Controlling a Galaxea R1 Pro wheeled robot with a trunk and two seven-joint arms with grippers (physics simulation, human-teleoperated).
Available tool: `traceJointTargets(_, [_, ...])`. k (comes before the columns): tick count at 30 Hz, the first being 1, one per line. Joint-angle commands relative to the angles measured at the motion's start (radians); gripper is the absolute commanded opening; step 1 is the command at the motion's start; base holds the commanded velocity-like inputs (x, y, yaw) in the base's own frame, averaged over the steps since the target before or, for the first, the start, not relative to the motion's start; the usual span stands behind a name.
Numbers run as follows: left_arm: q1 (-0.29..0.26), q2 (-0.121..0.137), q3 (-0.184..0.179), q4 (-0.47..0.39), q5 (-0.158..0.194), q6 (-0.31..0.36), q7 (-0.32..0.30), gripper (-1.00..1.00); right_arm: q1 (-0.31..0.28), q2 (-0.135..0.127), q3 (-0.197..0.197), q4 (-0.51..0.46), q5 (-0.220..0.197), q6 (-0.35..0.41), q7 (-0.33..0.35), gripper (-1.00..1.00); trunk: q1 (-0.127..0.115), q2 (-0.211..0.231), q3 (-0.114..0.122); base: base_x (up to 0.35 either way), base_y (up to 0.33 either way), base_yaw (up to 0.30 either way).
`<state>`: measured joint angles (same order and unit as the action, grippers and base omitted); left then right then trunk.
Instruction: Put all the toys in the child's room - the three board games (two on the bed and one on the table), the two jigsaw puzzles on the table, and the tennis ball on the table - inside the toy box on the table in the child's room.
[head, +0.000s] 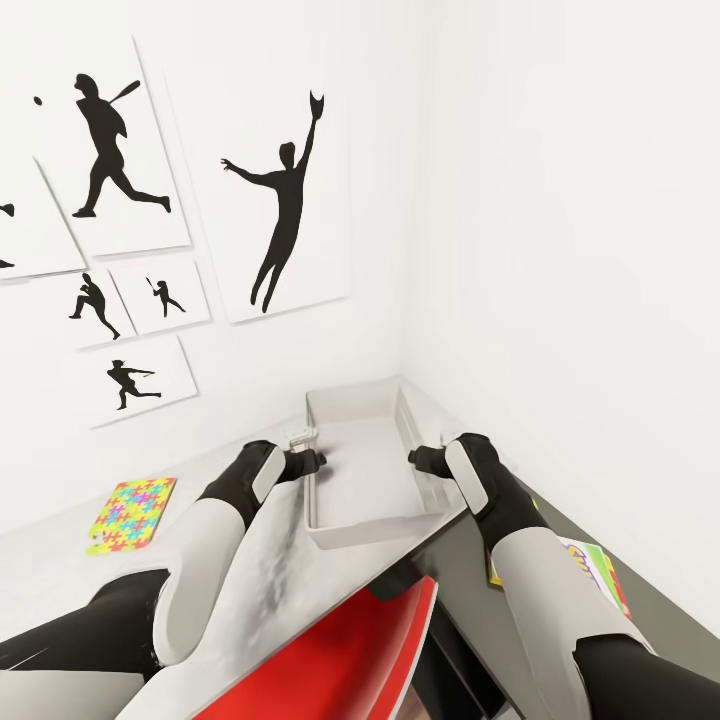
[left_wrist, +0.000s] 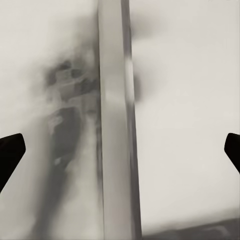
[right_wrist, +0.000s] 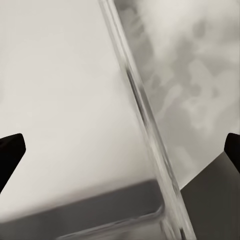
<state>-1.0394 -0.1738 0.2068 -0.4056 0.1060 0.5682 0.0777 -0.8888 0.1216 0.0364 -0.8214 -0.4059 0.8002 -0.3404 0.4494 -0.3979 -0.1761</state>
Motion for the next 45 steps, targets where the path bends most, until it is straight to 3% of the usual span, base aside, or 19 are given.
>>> traceJointTargets(1, [-0.001,-0.001,0.002,-0.001,0.011,0.002,0.008,1.00,-0.001,0.000,0.003,-0.002,-0.010,0.002,-0.010,1.00,0.001,-0.002,-0.002,0.000,0.000,0.000])
traceJointTargets(8, [-0.001,-0.001,0.002,0.017,0.011,-0.007,0.008,1.00,0.000,-0.002,0.005,-0.003,-0.010,0.003,-0.011,1.00,0.001,-0.002,-0.002,0.000,0.000,0.000])
traceJointTargets(19, [-0.001,-0.001,0.002,0.117,0.009,-0.081,0.007,1.00,0.002,-0.010,0.008,-0.001,-0.009,0.004,-0.010,1.00,0.001,-0.002,-0.002,0.000,0.000,0.000])
traceJointTargets(45, [-0.001,-0.001,0.002,0.126,0.012,-0.060,0.000,1.00,0.002,-0.002,0.005,0.002,-0.008,0.008,-0.012,1.00,0.001,-0.002,-0.002,0.000,0.000,0.000])
